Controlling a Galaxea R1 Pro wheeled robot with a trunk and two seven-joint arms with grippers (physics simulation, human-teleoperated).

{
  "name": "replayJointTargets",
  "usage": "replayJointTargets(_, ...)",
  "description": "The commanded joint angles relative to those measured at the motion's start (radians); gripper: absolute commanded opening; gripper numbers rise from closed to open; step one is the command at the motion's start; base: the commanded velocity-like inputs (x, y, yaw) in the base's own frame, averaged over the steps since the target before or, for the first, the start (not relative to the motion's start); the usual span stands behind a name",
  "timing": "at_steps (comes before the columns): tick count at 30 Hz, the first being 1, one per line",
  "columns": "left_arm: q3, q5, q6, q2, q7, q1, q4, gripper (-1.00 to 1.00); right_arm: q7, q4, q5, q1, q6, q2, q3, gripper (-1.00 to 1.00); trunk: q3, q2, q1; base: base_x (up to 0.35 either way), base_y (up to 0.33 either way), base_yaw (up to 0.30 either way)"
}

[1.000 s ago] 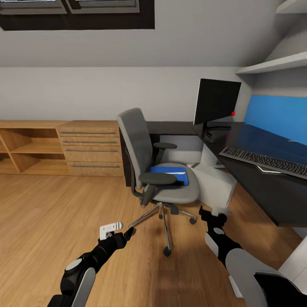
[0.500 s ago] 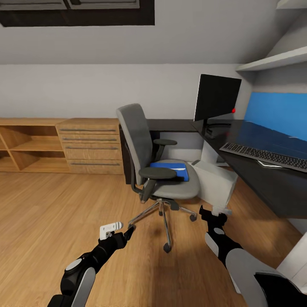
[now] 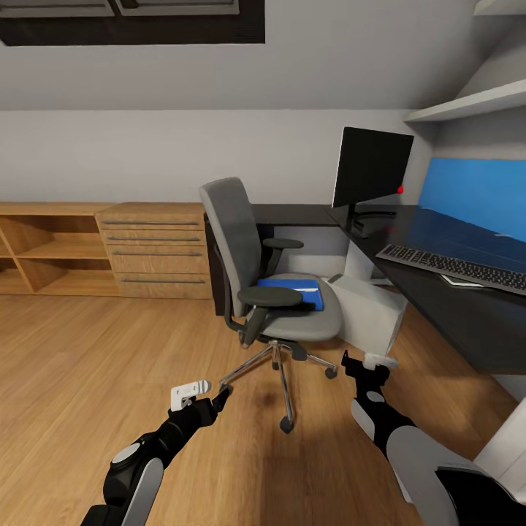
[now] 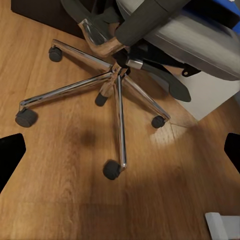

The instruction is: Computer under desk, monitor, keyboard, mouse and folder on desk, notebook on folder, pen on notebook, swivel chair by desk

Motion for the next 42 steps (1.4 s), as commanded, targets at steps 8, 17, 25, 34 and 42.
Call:
replayJointTargets(8, 0.001, 0.004, 0.006, 0.000, -0.001, 0.000, -0.001, 1.00, 0.002, 0.002, -0.006, -0.001, -0.006, 0.000, -0.002, 1.00, -0.001, 0.000, 0.000, 0.000, 0.000, 0.000)
replayJointTargets(17, 0.001, 0.004, 0.005, 0.000, -0.001, 0.000, -0.001, 1.00, 0.002, 0.004, -0.006, -0.001, -0.012, -0.001, -0.003, 1.00, -0.001, 0.000, 0.000, 0.000, 0.000, 0.000)
replayJointTargets(25, 0.002, 0.004, 0.005, 0.000, -0.001, 0.000, -0.001, 1.00, 0.003, 0.003, -0.005, 0.001, -0.075, -0.005, -0.003, 1.00, -0.001, 0.000, 0.000, 0.000, 0.000, 0.000)
replayJointTargets(34, 0.003, 0.005, 0.005, 0.000, -0.001, 0.000, -0.001, 1.00, 0.008, -0.006, -0.010, 0.000, -0.061, -0.025, -0.005, 1.00, -0.001, 0.000, 0.000, 0.000, 0.000, 0.000)
replayJointTargets(42, 0.003, 0.004, 0.006, 0.000, -0.001, 0.000, -0.001, 1.00, 0.050, -0.079, -0.074, -0.008, 0.115, -0.071, -0.030, 1.00, -0.001, 0.000, 0.000, 0.000, 0.000, 0.000)
